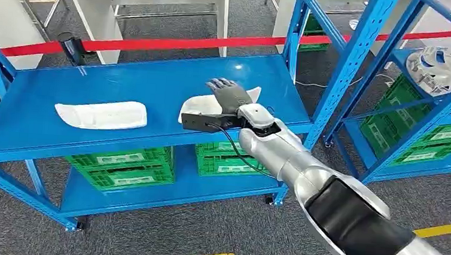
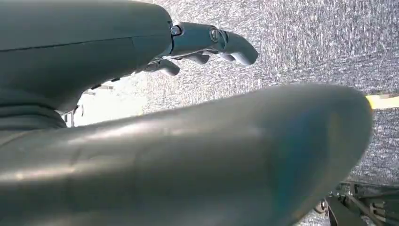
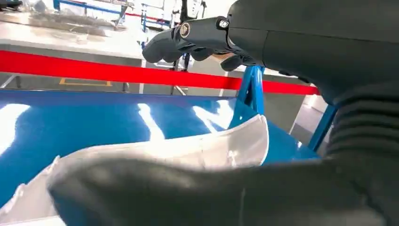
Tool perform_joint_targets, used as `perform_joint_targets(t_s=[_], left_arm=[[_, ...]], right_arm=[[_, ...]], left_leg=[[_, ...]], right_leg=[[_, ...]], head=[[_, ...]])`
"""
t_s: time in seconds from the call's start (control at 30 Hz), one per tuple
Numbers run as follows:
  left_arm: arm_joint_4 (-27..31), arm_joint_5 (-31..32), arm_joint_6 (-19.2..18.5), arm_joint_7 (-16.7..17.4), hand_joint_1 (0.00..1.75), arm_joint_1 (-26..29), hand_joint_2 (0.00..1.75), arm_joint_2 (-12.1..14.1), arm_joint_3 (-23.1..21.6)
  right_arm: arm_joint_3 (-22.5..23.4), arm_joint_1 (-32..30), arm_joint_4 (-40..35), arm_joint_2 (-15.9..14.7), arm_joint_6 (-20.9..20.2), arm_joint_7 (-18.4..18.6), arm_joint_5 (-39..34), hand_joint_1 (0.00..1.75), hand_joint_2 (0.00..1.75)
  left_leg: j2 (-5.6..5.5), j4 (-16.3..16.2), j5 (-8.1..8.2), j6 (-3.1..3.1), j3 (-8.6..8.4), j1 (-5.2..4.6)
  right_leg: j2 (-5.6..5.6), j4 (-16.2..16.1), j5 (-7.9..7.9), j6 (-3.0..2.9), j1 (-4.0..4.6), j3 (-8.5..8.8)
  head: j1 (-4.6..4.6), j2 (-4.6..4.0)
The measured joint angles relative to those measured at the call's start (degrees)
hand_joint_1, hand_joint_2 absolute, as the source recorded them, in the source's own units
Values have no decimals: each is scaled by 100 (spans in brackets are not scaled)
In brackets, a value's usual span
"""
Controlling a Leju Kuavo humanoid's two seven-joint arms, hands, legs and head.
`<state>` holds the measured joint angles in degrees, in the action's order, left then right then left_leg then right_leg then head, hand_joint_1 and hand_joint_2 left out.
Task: Take the parts from the cabinet and place them on the table.
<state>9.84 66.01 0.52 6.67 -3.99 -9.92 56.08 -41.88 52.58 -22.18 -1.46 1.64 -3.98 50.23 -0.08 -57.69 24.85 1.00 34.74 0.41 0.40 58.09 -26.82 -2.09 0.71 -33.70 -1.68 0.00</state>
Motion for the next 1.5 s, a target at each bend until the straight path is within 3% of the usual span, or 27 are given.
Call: perform_joint_targets(t_s=[0.1, 0.2, 0.23, 0.27, 0.33, 0.4, 0.43, 0.47, 0.53, 0.57, 0.6, 0.63, 0.73, 0.77, 0.8, 0.83, 0.87, 0.9, 1.1, 1.13, 1.2, 1.5], left_arm=[[0, 4, -2, 0, 0, -2, 0, -2, 0], [0, 4, -17, 2, 0, -2, 0, 4, 0], [-2, 7, -28, 2, 0, -4, 0, -13, 0], [0, 7, -39, 2, 0, -2, 0, -9, 0], [0, 7, -48, 4, 0, -16, 0, -7, 0], [2, 7, -50, 39, 0, -18, 0, -7, 0], [0, 7, -50, 44, 0, -9, 0, -4, 2], [0, 7, -55, 55, 0, 1, 0, -4, 4], [0, 4, -61, 52, 0, -1, 0, -7, 4], [4, 4, -61, 50, 0, -2, 0, 6, 4], [11, 4, -61, 48, 0, -15, 0, 57, 7], [11, 0, -57, 46, 0, -16, 0, 37, 7], [9, -11, -46, 48, 0, -5, 0, 42, 11], [11, -11, -41, -5, 0, -8, 0, 44, 11], [11, -15, -35, -42, 0, -6, 0, 57, 11], [9, -35, -33, -68, 0, -10, 0, 61, 11], [9, -52, -33, -90, 0, -15, 0, 66, 13], [9, -55, -33, -103, 0, -15, 0, 74, 13], [9, -55, -44, -157, 0, -10, 0, 85, 48], [9, -55, -44, -162, 0, -14, 0, 81, 50], [9, -55, -44, -168, 0, -6, 0, 74, 57], [4, -72, 2, -168, 0, -1, 0, 48, 61]], right_arm=[[0, -1, -2, -7, 0, 0, 0, 0, 0], [0, -2, -39, -9, 0, 0, 0, 0, 0], [-2, -7, -64, -9, 4, 0, 0, 0, 0], [-2, -1, -70, -33, 13, -2, -2, 0, 0], [-2, 1, -70, -35, -2, -7, -7, 0, 0], [-6, -69, -70, -57, -22, -9, -28, 0, 0], [-9, -97, -70, -63, -24, -9, -39, 0, 0], [-18, -102, -72, -63, -28, -9, -50, 0, 0], [-37, -87, -81, -63, -37, -33, -70, 0, 0], [-39, -89, -83, -63, -37, -48, -74, 0, 0], [-61, -87, -87, -50, -50, -70, -79, 0, 0], [-85, -109, -101, -48, -55, -79, -77, 0, 0], [-96, -134, -123, -52, -55, -87, -90, 0, 0], [-98, -139, -155, -48, -55, -85, -107, 0, 0], [-98, -129, -157, -48, -55, -85, -127, 0, 175], [-109, -129, -160, -33, -63, -94, -144, 0, 175], [-144, -130, -162, -13, -79, -103, -168, 0, 175], [-164, -137, -162, -4, -83, -107, -184, 0, 175], [-186, -140, -164, 98, -194, -271, -363, 0, 175], [-186, -140, -164, 125, -221, -291, -383, 0, 175], [-199, -139, -164, 193, -265, -306, -398, 0, 175], [-444, -144, -164, 577, -533, -376, -479, 0, 175]], left_leg=[[1, 0, 4, 5, 1, 0], [6, 38, 56, -117, -24, -32], [14, 168, -11, -143, -125, 54], [36, 262, -45, -122, -192, 65], [47, 275, -42, -135, -221, 96], [37, 258, 7, -99, -230, 130], [36, 232, 31, -64, -233, 160], [36, 200, 73, -20, -239, 191], [37, 70, 189, 105, -253, 284], [45, -17, 266, 181, -241, 292], [36, -89, 321, 258, -207, 260], [28, -68, 336, 290, -216, 259], [21, -41, 328, 384, -288, 282], [35, -106, 371, 383, -236, 289], [18, -104, 294, 314, -250, 268], [20, -82, 302, 172, -279, 277], [18, -62, 294, 128, -297, 263], [19, -54, 290, 125, -329, 260], [33, 8, 281, 189, -360, 262], [43, 70, 333, 228, -397, 266], [46, 118, 344, 486, -420, 292], [37, 99, 349, 488, -449, 284]], right_leg=[[0, 0, -3, -4, -1, 1], [-4, -74, -4, 63, -32, 44], [-7, -87, -11, 83, 4, 69], [-6, 26, -53, 113, -12, 34], [-5, 750, -433, 187, -62, -336], [-7, 1549, -695, 280, -151, -800], [-12, 1620, -628, 323, -193, -886], [-18, 1430, -439, 371, -235, -829], [-47, 488, 104, 485, -333, -399], [-68, 138, 122, 563, -368, -245], [9, 182, 13, 500, -301, -223], [7, 258, -23, 357, -315, -248], [21, 301, -52, 207, -298, -243], [24, 294, -74, 162, -297, -207], [14, 298, -83, 165, -294, -191], [18, 298, -91, 163, -283, -179], [25, 295, -99, 150, -285, -180], [30, 295, -104, 143, -283, -183], [42, 295, -140, 93, -255, -181], [37, 296, -143, 90, -244, -181], [26, 296, -147, 87, -233, -176], [17, 200, -115, 135, -229, -74]], head=[[0, 0], [4, 0], [-2, 0], [-9, -2], [-22, 0], [-20, 0], [-24, 0], [-24, 0], [-24, 0], [-28, 0], [-59, 0], [-39, 0], [-33, 0], [-28, -2], [-31, -2], [-26, 0], [-24, 0], [-26, 0], [-28, 0], [-28, 0], [-31, -2], [-31, 0]])
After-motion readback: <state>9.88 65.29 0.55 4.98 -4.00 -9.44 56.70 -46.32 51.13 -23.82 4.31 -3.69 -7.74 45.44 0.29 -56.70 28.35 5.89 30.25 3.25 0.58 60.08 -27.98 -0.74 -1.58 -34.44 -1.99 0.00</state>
